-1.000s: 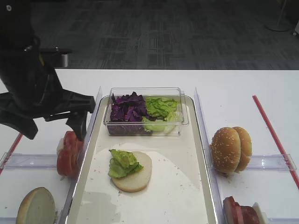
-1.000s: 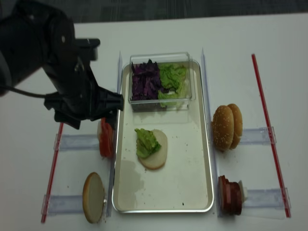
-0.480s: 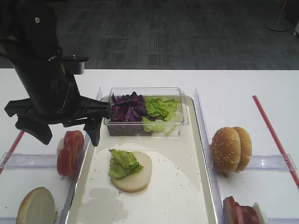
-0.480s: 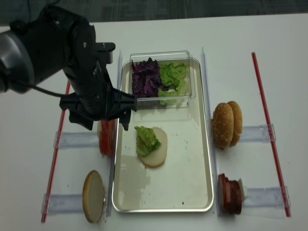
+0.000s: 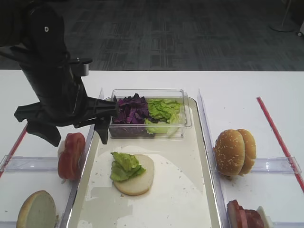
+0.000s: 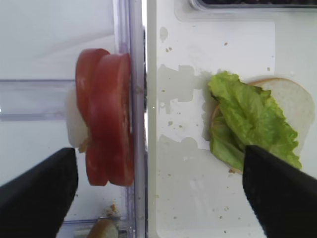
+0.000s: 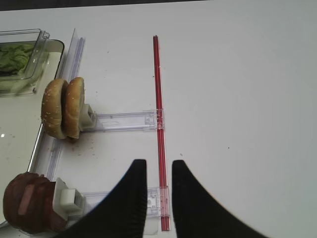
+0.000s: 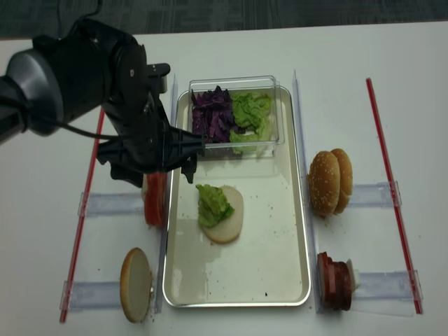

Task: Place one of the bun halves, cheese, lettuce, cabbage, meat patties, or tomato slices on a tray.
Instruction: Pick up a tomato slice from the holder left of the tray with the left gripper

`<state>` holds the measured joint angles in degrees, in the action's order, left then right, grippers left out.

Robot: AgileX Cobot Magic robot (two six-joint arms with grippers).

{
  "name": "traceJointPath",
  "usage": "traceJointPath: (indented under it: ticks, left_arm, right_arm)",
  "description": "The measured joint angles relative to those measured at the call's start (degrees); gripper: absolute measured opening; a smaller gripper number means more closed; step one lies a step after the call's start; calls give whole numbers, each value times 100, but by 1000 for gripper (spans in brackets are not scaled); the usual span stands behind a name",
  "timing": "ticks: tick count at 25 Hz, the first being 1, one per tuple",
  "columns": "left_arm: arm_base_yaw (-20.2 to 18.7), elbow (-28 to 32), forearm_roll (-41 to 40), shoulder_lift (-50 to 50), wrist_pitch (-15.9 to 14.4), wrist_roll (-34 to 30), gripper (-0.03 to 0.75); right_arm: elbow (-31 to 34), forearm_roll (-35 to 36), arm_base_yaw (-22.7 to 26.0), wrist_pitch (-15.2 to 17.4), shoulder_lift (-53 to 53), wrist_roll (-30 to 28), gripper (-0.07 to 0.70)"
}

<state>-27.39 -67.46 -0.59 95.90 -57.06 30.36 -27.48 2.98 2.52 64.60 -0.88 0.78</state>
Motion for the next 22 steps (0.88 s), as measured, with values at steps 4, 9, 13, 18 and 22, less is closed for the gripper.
traceJointPath:
  ticks: [4, 9, 13, 18, 22]
  left_arm:
    - [0, 0, 94, 122, 13, 34, 616]
    - [0, 0, 288, 377, 73, -26, 586]
    - [0, 0, 369, 459, 174, -79, 580]
    - [0, -9, 383, 546, 215, -92, 579]
    - [0, -9, 383, 656, 279, -105, 579]
  right_arm:
    - [0, 0, 0, 0, 0, 0, 175]
    - [0, 0, 0, 0, 0, 0, 175]
    - [0, 0, 0, 0, 0, 0, 175]
    - [0, 0, 0, 0, 0, 0, 175]
    - [0, 0, 0, 0, 0, 0, 175]
